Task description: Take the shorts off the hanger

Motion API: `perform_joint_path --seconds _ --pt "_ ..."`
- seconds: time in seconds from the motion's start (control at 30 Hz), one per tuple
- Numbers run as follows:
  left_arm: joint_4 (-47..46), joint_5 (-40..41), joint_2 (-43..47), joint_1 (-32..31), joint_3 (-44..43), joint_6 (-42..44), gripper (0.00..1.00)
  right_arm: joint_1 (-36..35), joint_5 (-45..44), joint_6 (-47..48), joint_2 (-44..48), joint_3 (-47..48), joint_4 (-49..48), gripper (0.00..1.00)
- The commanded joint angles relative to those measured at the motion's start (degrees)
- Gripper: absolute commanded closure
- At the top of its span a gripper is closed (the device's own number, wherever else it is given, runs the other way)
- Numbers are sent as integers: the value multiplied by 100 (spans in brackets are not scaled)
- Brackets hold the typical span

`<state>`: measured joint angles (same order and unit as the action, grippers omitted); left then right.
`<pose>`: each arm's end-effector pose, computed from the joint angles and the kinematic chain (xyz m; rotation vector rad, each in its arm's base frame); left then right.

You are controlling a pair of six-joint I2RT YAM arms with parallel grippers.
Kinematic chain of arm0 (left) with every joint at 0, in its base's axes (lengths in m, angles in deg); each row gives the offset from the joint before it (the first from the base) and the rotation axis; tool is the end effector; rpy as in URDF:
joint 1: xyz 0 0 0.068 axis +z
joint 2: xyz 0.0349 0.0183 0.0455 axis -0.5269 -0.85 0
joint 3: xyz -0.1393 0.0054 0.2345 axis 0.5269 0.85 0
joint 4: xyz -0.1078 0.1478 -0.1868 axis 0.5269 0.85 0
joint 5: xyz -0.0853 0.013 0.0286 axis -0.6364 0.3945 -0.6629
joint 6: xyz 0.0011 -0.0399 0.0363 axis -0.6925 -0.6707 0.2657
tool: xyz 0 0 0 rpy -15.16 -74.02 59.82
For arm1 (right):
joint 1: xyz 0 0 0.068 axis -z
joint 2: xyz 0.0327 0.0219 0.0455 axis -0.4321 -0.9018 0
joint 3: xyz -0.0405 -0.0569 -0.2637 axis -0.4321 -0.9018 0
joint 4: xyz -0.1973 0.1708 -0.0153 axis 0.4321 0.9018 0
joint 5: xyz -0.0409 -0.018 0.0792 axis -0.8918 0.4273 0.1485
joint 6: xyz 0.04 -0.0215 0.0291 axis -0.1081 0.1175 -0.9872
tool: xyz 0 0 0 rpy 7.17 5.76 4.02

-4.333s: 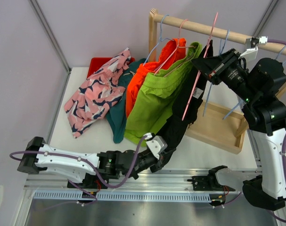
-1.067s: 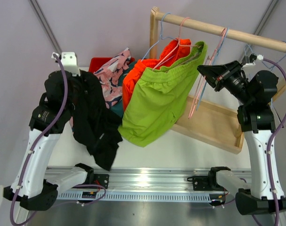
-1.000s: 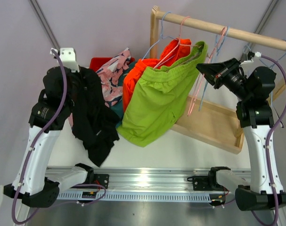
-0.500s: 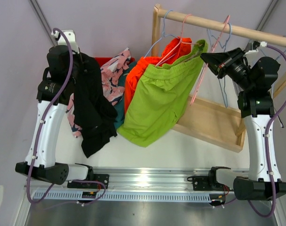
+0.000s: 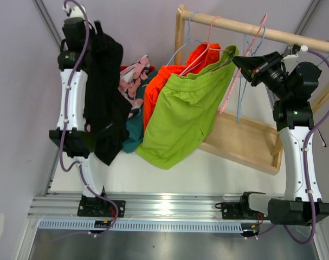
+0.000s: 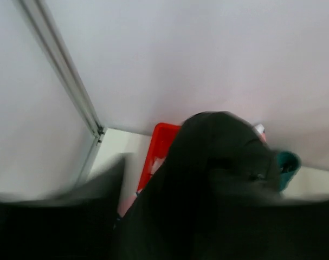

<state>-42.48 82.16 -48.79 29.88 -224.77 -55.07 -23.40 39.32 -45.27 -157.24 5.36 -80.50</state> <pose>0.4059 -0.0055 0.5147 -0.2001 1.7312 0.1186 0.2457 0.0114 0.5114 0.4784 1.5320 1.4484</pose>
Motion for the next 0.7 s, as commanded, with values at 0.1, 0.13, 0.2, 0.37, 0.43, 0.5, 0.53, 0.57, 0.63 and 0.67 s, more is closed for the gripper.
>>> perform_joint_path --seconds 0.1,0.13,0.2,0.37,0.43,0.5,0.53,0.57,0.63,0.67 --pt "597 -882 -845 103 412 -561 1 44 38 -63 102 -338 -353 100" --pt "483 -882 -575 95 1267 -596 1 53 38 -45 129 -374 -327 100" --pt "184 -821 -187 77 1704 -605 1 53 55 -36 208 -470 -292 100" --pt "-108 -785 1103 60 2566 -570 1 79 47 8 383 -585 -169 100" --pt "-81 -794 1439 42 2759 -509 1 97 20 86 506 -594 -3 100" --pt "-98 -829 1991 16 3057 -413 1 167 3 174 646 -594 182 100" --pt "-125 -821 2177 -2 3294 -386 1 219 3 279 700 -594 418 100" --pt "-212 -829 2370 -2 3419 -377 1 281 -15 341 761 -594 542 97" --pt "-353 -838 2950 -11 3934 -412 1 482 -111 508 997 -603 884 45" --pt "-467 -908 3118 -46 4060 -429 0 536 -242 683 1077 -612 991 28"
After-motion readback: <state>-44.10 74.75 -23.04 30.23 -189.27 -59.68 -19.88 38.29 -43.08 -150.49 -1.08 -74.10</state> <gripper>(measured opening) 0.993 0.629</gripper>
